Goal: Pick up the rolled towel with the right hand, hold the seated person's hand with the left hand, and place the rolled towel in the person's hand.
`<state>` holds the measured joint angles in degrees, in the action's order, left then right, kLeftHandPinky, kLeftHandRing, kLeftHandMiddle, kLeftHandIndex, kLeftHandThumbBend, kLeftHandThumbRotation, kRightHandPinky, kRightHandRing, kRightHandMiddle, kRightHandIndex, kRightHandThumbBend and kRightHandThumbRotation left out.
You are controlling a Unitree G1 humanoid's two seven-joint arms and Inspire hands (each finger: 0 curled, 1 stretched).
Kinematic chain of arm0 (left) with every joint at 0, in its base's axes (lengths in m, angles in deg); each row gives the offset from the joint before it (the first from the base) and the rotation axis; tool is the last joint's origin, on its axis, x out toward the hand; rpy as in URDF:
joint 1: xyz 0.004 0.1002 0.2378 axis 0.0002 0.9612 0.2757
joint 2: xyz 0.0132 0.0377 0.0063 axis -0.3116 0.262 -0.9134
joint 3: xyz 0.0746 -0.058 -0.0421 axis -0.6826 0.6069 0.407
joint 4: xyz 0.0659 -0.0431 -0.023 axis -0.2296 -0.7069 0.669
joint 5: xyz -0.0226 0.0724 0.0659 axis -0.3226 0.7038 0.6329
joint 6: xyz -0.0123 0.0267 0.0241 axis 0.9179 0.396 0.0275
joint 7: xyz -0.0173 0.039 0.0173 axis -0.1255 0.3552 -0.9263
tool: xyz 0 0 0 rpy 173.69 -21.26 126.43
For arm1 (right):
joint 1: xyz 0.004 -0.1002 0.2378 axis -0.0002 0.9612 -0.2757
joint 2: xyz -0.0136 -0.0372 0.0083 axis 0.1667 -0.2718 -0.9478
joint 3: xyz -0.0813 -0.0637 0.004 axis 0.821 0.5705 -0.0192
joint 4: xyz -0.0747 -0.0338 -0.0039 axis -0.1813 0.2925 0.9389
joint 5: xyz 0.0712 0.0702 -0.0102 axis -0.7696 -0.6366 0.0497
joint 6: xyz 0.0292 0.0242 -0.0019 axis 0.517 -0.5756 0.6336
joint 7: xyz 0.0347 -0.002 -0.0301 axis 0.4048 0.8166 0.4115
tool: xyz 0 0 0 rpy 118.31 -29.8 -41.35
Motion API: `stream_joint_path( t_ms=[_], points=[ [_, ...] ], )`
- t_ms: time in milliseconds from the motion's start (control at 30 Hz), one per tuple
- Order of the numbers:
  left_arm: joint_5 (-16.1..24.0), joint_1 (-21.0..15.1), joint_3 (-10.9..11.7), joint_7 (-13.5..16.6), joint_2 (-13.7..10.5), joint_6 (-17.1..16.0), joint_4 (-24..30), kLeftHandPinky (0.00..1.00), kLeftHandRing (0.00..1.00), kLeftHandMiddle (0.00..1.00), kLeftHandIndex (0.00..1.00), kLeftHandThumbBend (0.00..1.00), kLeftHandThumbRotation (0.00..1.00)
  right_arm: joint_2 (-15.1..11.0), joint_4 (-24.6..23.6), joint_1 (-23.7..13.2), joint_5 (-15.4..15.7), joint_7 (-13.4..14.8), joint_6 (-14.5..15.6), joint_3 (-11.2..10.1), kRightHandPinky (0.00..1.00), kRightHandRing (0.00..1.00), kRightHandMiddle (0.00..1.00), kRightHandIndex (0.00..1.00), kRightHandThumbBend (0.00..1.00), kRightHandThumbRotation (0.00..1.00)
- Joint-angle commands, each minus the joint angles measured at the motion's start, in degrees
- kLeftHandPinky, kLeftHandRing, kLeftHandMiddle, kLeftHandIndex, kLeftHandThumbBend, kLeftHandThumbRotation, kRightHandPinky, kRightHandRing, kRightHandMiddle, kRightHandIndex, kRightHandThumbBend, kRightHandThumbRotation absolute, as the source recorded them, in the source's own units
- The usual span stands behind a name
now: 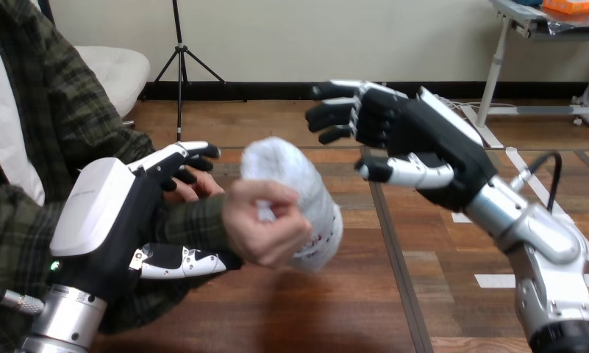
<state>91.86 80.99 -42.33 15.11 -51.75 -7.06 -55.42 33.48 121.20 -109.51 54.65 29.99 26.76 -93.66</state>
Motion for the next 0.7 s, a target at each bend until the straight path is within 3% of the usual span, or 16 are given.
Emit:
stream_joint_path(
  t_ms=[0, 333, 667],
  points=[
    [-0.9, -1.2, 0.3, 0.6, 0.3, -0.9, 2.9, 0.65, 0.77, 0.84, 0.89, 1.00, 0.32, -0.5, -2.2, 0.1, -2.1, -0.2, -0.2, -1.6, 0.75, 0.76, 0.76, 0.79, 0.98, 0.49],
    [-4.0, -0.4, 0.4, 0.1, 1.3, -1.0, 4.2, 0.71, 0.87, 0.92, 0.96, 1.00, 0.37, 0.2, -2.0, 2.6, -4.8, -1.9, 0.2, -2.0, 0.76, 0.75, 0.75, 0.77, 0.98, 0.47],
    [-8.1, 0.3, 0.4, 0.2, 2.3, -3.8, 4.4, 0.81, 0.94, 0.97, 0.99, 1.00, 0.38, 0.6, -0.9, 4.7, -6.3, -4.6, -1.8, -2.0, 0.71, 0.72, 0.73, 0.75, 0.97, 0.48]
  ],
)
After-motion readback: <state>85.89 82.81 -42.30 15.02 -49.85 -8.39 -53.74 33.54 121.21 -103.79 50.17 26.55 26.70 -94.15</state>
